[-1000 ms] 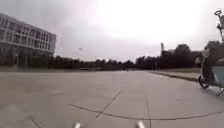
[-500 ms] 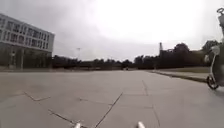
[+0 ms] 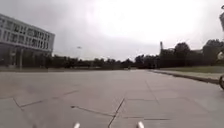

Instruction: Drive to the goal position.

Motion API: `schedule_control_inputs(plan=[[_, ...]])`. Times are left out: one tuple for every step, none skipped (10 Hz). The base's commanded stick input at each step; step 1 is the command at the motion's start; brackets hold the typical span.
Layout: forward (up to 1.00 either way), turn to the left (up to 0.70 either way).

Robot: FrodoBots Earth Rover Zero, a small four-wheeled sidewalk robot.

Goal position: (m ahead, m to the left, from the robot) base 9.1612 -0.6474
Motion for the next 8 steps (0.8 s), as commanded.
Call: schedule_control_inputs(plan=[[0.85,0.0],[0.85,0.0],[0.85,0.0],[0.85,0.0],[0.85,0.0],[0.85,0.0],[0.85,0.0],[0.85,0.0]])
